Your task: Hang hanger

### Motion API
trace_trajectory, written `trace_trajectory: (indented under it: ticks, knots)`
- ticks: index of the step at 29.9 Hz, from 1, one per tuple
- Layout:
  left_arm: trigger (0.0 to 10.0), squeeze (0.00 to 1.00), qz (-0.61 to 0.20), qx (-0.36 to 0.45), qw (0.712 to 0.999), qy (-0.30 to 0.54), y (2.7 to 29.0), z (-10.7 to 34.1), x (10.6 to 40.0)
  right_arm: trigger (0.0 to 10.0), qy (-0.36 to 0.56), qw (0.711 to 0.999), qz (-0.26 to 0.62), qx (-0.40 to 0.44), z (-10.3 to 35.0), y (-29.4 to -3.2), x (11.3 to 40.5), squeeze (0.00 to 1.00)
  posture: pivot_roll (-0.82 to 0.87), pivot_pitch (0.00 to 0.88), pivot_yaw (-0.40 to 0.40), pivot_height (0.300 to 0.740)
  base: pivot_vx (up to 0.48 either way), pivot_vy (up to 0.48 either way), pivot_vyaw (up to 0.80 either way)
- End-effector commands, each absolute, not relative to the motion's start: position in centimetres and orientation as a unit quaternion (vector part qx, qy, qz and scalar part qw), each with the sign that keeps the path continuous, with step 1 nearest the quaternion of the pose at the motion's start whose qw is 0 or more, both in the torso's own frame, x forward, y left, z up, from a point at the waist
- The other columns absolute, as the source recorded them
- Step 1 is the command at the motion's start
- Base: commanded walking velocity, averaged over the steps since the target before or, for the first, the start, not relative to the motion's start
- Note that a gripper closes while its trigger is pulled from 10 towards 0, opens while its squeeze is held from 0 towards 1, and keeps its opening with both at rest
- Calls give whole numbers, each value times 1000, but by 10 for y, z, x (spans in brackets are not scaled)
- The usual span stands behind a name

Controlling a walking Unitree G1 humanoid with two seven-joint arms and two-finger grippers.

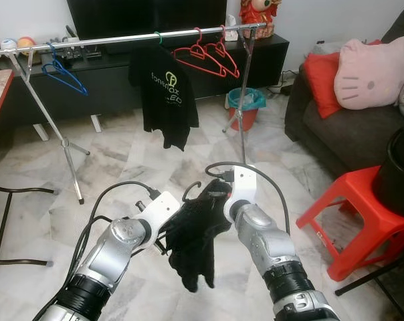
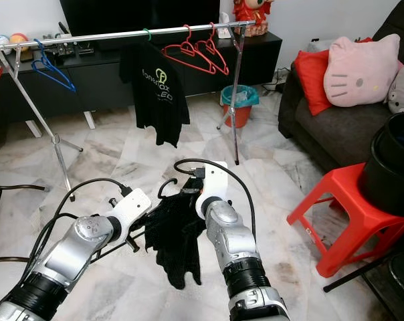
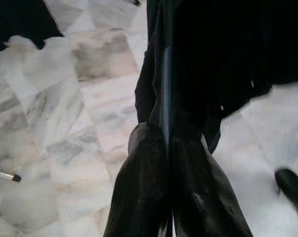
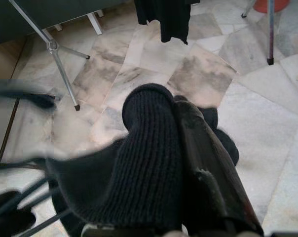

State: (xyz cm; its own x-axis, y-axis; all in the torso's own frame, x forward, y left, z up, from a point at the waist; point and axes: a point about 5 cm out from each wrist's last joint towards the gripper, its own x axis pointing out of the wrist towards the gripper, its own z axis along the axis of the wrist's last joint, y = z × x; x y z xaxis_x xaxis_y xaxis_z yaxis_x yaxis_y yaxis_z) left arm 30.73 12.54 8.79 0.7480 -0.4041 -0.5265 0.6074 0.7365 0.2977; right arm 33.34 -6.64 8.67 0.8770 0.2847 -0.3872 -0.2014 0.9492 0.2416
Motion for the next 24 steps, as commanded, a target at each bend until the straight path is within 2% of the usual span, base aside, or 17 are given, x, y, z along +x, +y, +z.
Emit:
trace_trajectory:
  ticks: [1, 11, 24]
  knots:
    - [10000, 0, -267, 196, 927, 178, 125, 106, 317, 10000, 202, 964, 138, 102, 95, -59, 336, 0, 48, 0, -27, 740, 0, 0, 0]
    - [10000, 0, -322, 154, 919, 164, 110, 109, 310, 10000, 208, 961, 145, 113, 95, -55, 335, 0, 50, 0, -28, 740, 0, 0, 0]
    - [10000, 0, -327, 146, 920, 161, 109, 110, 310, 10000, 209, 960, 146, 114, 95, -55, 335, 0, 50, 0, -28, 740, 0, 0, 0]
